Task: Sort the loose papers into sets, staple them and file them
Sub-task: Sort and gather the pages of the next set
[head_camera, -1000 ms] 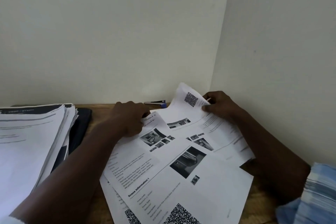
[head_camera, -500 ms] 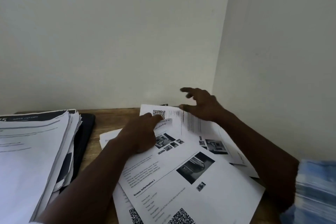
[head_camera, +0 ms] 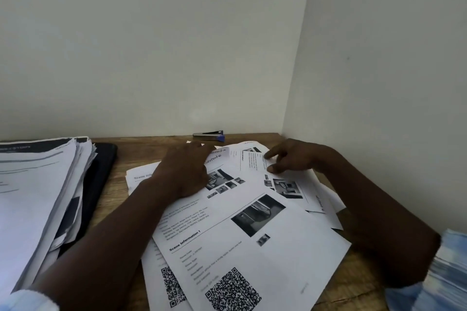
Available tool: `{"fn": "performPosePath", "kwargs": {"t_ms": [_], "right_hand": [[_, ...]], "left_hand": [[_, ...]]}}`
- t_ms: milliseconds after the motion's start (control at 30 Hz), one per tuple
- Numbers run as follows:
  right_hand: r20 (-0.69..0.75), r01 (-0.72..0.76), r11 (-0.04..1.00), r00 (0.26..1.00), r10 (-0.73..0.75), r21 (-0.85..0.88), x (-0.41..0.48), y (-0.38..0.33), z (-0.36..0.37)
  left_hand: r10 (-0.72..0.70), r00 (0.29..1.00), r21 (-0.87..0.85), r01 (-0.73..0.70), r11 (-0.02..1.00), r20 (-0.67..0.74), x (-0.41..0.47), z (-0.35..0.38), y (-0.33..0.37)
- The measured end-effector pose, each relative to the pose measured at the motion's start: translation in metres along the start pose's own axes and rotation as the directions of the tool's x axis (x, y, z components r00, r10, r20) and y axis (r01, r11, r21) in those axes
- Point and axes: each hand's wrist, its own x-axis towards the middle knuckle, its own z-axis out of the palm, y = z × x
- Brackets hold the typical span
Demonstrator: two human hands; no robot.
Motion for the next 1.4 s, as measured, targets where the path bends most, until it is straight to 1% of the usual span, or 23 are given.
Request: {"fn": "performPosePath", "kwargs": {"t_ms": [67, 100, 133, 167, 233, 267, 333, 400, 467, 533, 600, 633, 700, 733, 800, 867, 900, 933, 1033, 1133, 1200, 1300, 1400], "right_hand": [[-0.001, 0.091, 0.992, 0.996, -0.091, 0.083, -0.004, -0.007, 0.005], [-0.015, 0.103, 0.990, 0.995, -0.102, 0.091, -0.008, -0.009, 0.006], [-0.030, 0.102, 0.994, 0.994, -0.101, 0.035, -0.013, -0.013, 0.005], [-0.046, 0.057, 0.997, 0.997, -0.060, -0.058, -0.019, -0.015, 0.004], [-0.053, -0.085, 0.971, 0.996, 0.075, -0.225, -0.028, -0.016, -0.001], [-0.030, -0.129, 0.950, 0.992, 0.126, -0.284, -0.031, -0.015, -0.003], [0.000, -0.143, 0.933, 0.988, 0.151, -0.331, -0.031, -0.016, -0.006], [0.003, -0.090, 0.961, 0.996, 0.094, -0.262, -0.029, -0.016, -0.006], [-0.013, 0.063, 0.994, 0.998, -0.065, -0.088, -0.022, -0.016, -0.001], [-0.074, 0.209, 0.975, 0.976, -0.203, 0.082, -0.011, -0.014, 0.010], [-0.148, 0.282, 0.940, 0.955, -0.256, 0.193, -0.002, -0.011, 0.015], [-0.197, 0.301, 0.922, 0.946, -0.257, 0.244, -0.002, -0.011, 0.012], [-0.261, 0.259, 0.901, 0.950, -0.172, 0.348, -0.005, -0.007, 0.000], [-0.245, 0.193, 0.892, 0.965, -0.097, 0.410, -0.008, -0.002, -0.008], [-0.111, 0.023, 0.859, 0.993, 0.040, 0.512, -0.012, 0.013, -0.017], [0.008, -0.091, 0.832, 0.995, 0.104, 0.547, -0.013, 0.024, -0.015], [0.011, -0.094, 0.816, 0.994, 0.107, 0.570, -0.012, 0.027, -0.012], [-0.025, -0.063, 0.799, 0.995, 0.098, 0.598, -0.009, 0.028, -0.008], [-0.214, 0.114, 0.777, 0.976, 0.027, 0.619, -0.002, 0.025, 0.000], [-0.321, 0.253, 0.742, 0.946, -0.054, 0.621, 0.001, 0.021, 0.008], [-0.315, 0.276, 0.686, 0.946, -0.071, 0.674, 0.000, 0.016, 0.013], [-0.218, 0.228, 0.570, 0.972, -0.088, 0.789, -0.004, 0.012, 0.014], [-0.138, 0.188, 0.507, 0.981, -0.135, 0.841, -0.003, 0.015, 0.012]], "left_hand": [[-0.004, 1.000, -0.013, 0.004, 1.000, -0.010, -0.002, -0.004, 0.001], [-0.005, 1.000, -0.026, 0.005, 1.000, -0.015, -0.004, -0.005, 0.001], [-0.007, 1.000, -0.043, 0.006, 0.999, -0.021, -0.006, -0.006, 0.001], [-0.006, 1.000, -0.057, 0.005, 0.998, -0.022, -0.006, -0.007, 0.000], [-0.007, 1.000, -0.066, 0.006, 0.998, -0.024, -0.005, -0.007, -0.002], [-0.008, 1.000, -0.064, 0.007, 0.998, -0.027, -0.005, -0.006, -0.003], [-0.008, 1.000, -0.060, 0.006, 0.998, -0.029, -0.004, -0.005, -0.004], [-0.006, 1.000, -0.069, 0.004, 0.998, -0.026, -0.003, -0.004, -0.003], [0.004, 1.000, -0.087, -0.006, 0.996, -0.023, -0.003, -0.005, -0.003], [0.013, 0.999, -0.097, -0.017, 0.995, -0.044, -0.003, -0.006, -0.002], [0.015, 0.998, -0.109, -0.021, 0.994, -0.054, -0.004, -0.006, -0.002], [0.016, 0.999, -0.116, -0.022, 0.993, -0.052, -0.004, -0.006, -0.002], [0.012, 0.999, -0.126, -0.018, 0.992, -0.045, -0.005, -0.006, -0.002], [0.015, 0.999, -0.126, -0.021, 0.992, -0.048, -0.005, -0.005, -0.002], [0.022, 0.998, -0.133, -0.030, 0.991, -0.057, -0.005, -0.003, -0.002], [0.009, 0.999, -0.158, -0.017, 0.987, -0.051, -0.004, 0.001, -0.004], [-0.005, 0.999, -0.184, -0.005, 0.983, -0.053, -0.002, 0.003, -0.006], [-0.025, 0.998, -0.226, 0.010, 0.974, -0.062, -0.001, 0.006, -0.008], [-0.102, 0.991, -0.392, 0.060, 0.918, -0.088, 0.000, 0.008, -0.012], [-0.137, 0.986, -0.492, 0.071, 0.868, -0.099, -0.001, 0.008, -0.016], [-0.138, 0.984, -0.505, 0.064, 0.861, -0.111, -0.001, 0.008, -0.018], [-0.116, 0.986, -0.483, 0.045, 0.874, -0.118, 0.000, 0.009, -0.020], [-0.099, 0.986, -0.477, 0.025, 0.878, -0.131, 0.000, 0.008, -0.019]]}}
